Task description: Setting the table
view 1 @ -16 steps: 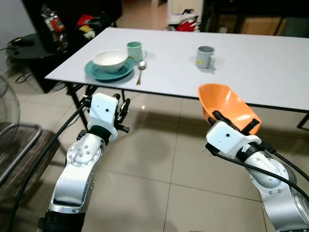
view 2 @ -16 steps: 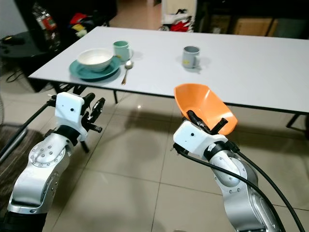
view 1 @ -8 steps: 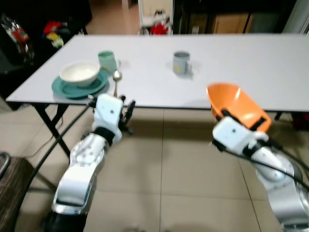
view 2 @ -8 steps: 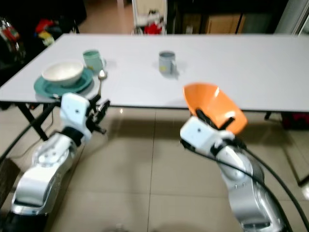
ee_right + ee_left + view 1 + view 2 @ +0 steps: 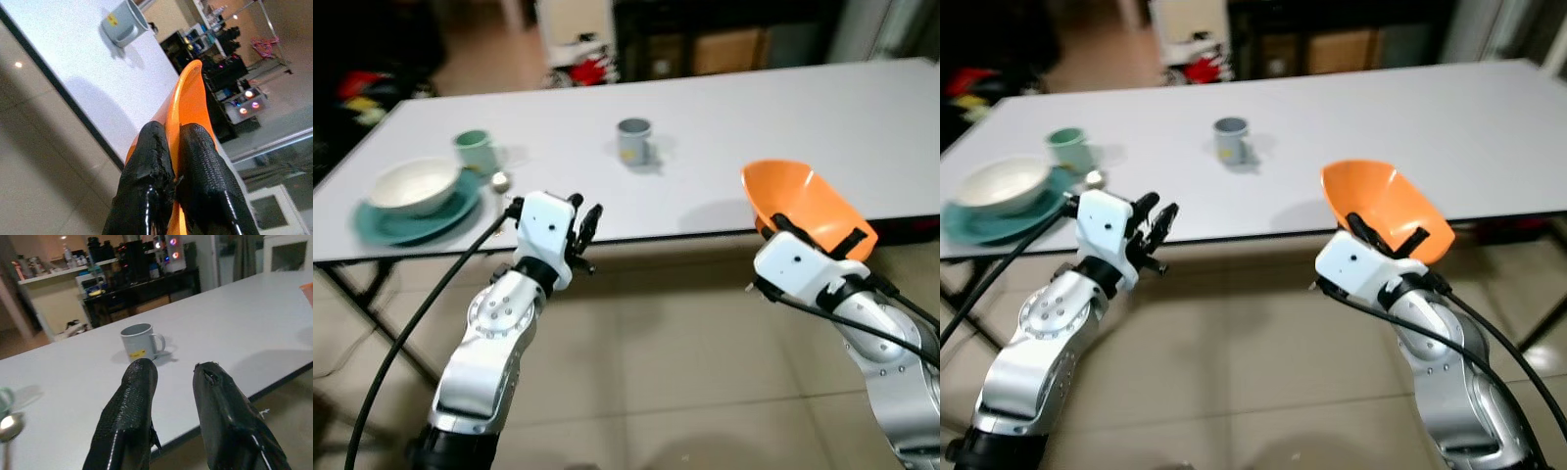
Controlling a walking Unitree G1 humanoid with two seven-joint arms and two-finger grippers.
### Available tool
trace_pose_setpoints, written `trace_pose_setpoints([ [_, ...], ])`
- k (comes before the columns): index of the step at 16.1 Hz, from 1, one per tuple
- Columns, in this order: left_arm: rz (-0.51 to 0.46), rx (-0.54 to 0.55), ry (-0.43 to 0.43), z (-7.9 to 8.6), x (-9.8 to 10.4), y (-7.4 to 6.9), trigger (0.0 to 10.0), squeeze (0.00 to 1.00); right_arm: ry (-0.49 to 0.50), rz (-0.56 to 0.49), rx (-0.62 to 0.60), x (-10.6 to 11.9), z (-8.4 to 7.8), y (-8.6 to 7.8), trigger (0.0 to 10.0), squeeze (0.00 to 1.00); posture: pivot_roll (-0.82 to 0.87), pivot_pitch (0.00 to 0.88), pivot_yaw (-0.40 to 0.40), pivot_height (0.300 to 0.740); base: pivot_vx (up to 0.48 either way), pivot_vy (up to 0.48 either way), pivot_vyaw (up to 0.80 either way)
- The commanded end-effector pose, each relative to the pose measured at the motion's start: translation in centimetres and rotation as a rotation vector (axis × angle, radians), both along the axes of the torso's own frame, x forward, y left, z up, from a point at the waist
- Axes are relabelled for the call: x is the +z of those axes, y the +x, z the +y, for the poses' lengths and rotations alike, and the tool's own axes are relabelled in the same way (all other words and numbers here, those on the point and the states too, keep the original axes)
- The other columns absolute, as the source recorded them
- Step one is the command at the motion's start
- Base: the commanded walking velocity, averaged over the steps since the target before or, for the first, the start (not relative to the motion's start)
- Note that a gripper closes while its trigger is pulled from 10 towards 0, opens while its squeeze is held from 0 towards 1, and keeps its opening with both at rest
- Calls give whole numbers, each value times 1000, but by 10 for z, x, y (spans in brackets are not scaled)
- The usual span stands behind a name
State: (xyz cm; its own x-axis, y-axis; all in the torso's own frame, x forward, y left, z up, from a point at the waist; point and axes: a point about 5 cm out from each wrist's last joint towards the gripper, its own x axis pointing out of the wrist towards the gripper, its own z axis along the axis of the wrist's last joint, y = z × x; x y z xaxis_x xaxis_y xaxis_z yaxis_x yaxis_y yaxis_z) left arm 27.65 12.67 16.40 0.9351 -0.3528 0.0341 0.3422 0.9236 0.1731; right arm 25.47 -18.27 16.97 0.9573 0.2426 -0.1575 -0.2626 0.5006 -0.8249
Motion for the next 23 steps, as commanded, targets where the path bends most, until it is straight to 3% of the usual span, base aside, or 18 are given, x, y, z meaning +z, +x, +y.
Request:
trace_pose_setpoints([
  [1, 4, 24, 7, 6, -1, 1, 10000, 0, -7, -44, 42, 10, 4, 2, 10000, 0, 18, 0, 46, 740, 319, 0, 0],
  [23, 6, 49, -2, 8, -3, -4, 10000, 0, -62, -9, 143, 4, 6, 11, 10000, 0, 31, 0, 19, 740, 380, 0, 0],
])
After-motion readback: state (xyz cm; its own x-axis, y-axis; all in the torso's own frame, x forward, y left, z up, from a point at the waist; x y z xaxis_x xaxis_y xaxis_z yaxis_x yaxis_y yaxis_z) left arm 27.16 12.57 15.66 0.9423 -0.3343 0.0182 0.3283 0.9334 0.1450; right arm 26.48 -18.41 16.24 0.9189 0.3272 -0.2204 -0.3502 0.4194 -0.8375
